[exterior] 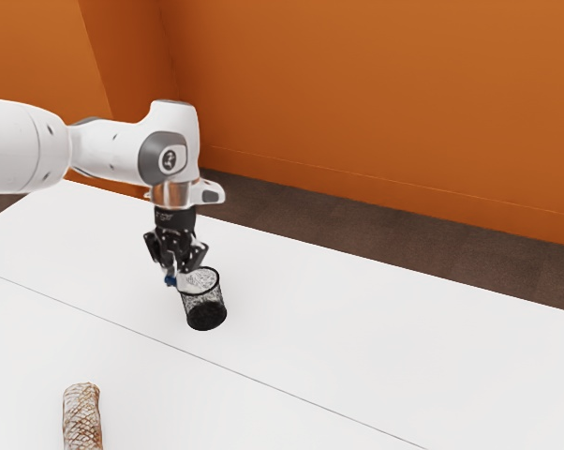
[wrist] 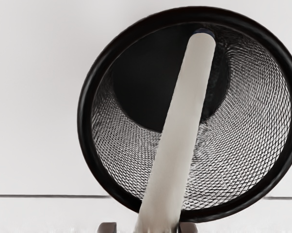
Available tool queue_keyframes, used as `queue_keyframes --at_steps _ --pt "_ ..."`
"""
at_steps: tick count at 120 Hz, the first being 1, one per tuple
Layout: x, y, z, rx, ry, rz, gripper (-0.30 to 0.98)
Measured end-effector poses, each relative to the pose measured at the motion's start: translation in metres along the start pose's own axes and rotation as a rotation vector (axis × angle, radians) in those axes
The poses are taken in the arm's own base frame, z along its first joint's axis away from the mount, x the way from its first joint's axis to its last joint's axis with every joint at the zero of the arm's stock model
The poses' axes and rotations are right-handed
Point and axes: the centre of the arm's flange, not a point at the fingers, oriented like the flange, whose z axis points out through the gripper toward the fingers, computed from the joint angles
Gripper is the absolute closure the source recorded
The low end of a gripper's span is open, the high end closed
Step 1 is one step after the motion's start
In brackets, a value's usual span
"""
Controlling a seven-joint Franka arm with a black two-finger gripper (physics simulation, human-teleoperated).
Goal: Take the marker out of the pen holder and place it to the left of the pen holder.
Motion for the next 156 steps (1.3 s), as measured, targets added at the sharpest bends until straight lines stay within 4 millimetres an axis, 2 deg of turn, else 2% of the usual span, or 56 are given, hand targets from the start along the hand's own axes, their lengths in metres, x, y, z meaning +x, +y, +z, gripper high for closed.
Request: queue_keyframes --at_steps 15,25,33,39,60,68,76,84,98,109,120,128,142,156 --pt "-0.004 0.004 -0.006 0.003 -0.009 0.009 0.70" --pt "-0.004 0.014 -0.012 0.024 -0.005 0.032 0.73" --pt "-0.001 0.027 -0.025 0.051 0.012 0.062 0.75" --pt "-0.002 0.030 -0.033 0.064 0.013 0.069 0.76" --pt "-0.035 0.011 -0.078 0.088 0.023 0.040 0.77" --pt "-0.043 0.006 -0.090 0.092 0.025 0.030 0.78" --pt "-0.040 0.001 -0.099 0.090 0.035 0.015 0.78" --pt "-0.021 -0.017 -0.105 0.081 0.050 -0.019 0.78" --pt "0.010 -0.063 -0.079 0.056 0.063 -0.087 0.79" --pt "0.032 -0.088 -0.052 0.043 0.088 -0.121 0.79" --pt "0.051 -0.101 -0.026 0.025 0.125 -0.143 0.79" --pt "0.058 -0.105 -0.012 0.013 0.148 -0.154 0.79" --pt "0.060 -0.113 0.011 0.001 0.159 -0.176 0.78" --pt "0.057 -0.119 0.029 -0.018 0.153 -0.193 0.65"
